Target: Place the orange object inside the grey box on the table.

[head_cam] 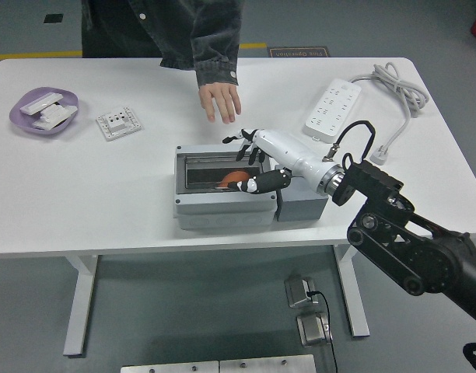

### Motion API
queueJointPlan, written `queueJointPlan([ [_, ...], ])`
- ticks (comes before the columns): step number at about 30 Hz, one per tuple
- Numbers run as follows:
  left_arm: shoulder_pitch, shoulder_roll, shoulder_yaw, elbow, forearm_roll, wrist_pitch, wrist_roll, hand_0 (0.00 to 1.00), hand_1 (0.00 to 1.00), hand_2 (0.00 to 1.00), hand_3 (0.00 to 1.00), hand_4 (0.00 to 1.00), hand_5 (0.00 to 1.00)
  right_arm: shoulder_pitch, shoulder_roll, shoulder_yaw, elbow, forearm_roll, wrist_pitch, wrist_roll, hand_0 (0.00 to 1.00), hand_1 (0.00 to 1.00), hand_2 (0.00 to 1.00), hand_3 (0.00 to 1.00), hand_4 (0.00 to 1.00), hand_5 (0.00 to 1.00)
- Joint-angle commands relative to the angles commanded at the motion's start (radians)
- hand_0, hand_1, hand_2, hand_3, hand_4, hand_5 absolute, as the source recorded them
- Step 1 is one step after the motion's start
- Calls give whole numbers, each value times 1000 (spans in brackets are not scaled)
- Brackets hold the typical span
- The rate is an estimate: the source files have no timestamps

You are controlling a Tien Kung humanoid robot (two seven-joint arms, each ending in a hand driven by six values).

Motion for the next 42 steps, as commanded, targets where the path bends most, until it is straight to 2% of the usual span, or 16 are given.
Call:
queueJointPlan([
  [5,8,-1,5,0,-3,1,4,664,681,636,675,631,170,-94,-23,133,94,24,6,-11,377,452,568,811,886,388],
  [7,9,-1,6,0,-3,1,4,664,681,636,675,631,170,-126,-21,180,106,54,5,-6,377,452,568,811,886,388],
  [12,12,-3,7,0,-3,1,3,664,681,635,675,632,171,-221,6,296,85,173,-8,37,379,451,568,808,888,394],
  [16,16,-3,10,0,-5,1,5,664,681,636,676,632,172,-309,31,385,58,318,-15,95,383,457,569,799,887,395],
  [20,19,0,13,0,-6,1,6,664,681,636,676,632,172,-384,58,429,49,462,-5,136,383,457,569,799,887,395],
  [21,20,0,14,0,-6,1,6,663,681,634,675,633,173,-394,64,435,49,485,-3,144,500,569,644,781,889,398],
  [26,22,2,16,0,-6,0,6,663,681,634,675,633,173,-428,91,455,55,626,18,176,500,569,644,781,889,398],
  [27,22,2,16,0,-6,0,6,664,681,633,675,633,173,-431,93,456,57,651,22,179,688,722,757,802,904,403],
  [33,26,0,15,0,-11,0,6,664,681,633,675,633,173,-438,94,460,70,733,52,172,688,722,757,802,904,403],
  [34,27,-1,15,0,-12,0,5,663,681,633,675,633,174,-439,95,461,72,737,56,170,849,830,861,864,915,404],
  [39,28,-5,13,0,-13,0,5,663,681,633,675,633,174,-440,98,471,75,740,68,162,849,830,861,864,915,404],
  [40,28,-5,13,0,-13,0,5,664,681,633,674,634,174,-440,98,473,75,739,70,160,919,923,932,916,941,410],
  [42,28,-4,11,0,-12,1,5,664,681,633,674,634,174,-440,97,478,77,738,72,158,919,923,932,916,941,410],
])
